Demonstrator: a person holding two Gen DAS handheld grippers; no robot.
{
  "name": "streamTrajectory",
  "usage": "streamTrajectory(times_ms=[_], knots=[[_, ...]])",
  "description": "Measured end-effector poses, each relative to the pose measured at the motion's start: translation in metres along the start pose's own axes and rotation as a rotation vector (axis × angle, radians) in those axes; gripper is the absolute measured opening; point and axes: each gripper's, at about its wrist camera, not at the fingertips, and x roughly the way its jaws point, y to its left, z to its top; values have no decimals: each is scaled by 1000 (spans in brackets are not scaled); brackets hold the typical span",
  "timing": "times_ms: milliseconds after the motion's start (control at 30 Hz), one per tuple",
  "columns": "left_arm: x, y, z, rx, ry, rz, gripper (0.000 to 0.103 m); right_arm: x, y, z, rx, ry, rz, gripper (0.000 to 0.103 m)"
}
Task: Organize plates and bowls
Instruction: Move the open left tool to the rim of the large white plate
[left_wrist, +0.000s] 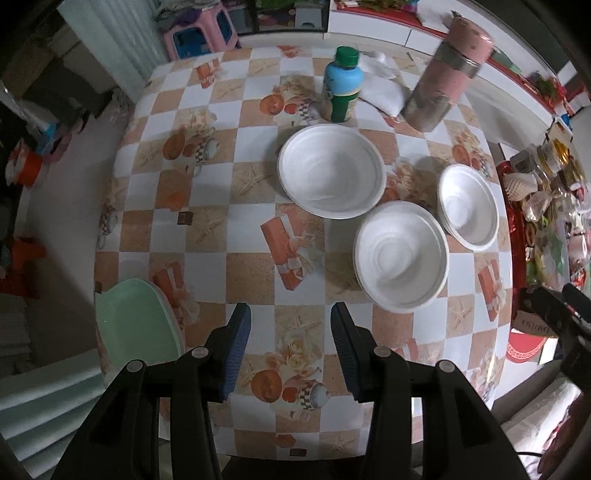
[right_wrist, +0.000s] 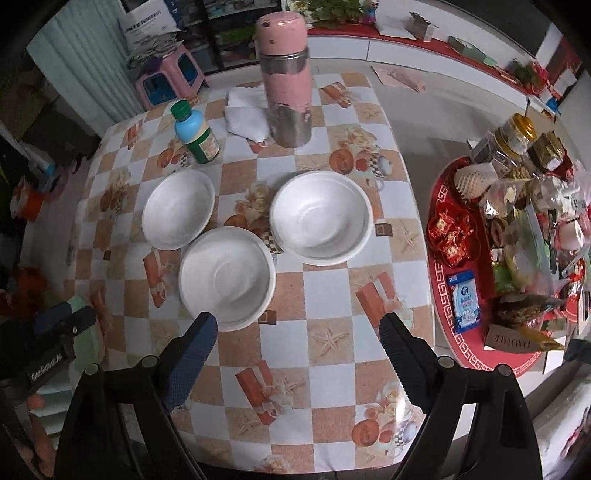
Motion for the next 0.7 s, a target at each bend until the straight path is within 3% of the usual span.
streamTrajectory(times_ms=[133,300,700], knots=[[9,8,13,-13,9,-40,49,4,12,9,-16,11,-6,90],[16,18,33,-46,-30,-35,49,17,26,27,-30,29,19,90],[74,17,89,-15,38,-46,49,67,67,85,-109,64,93,90]])
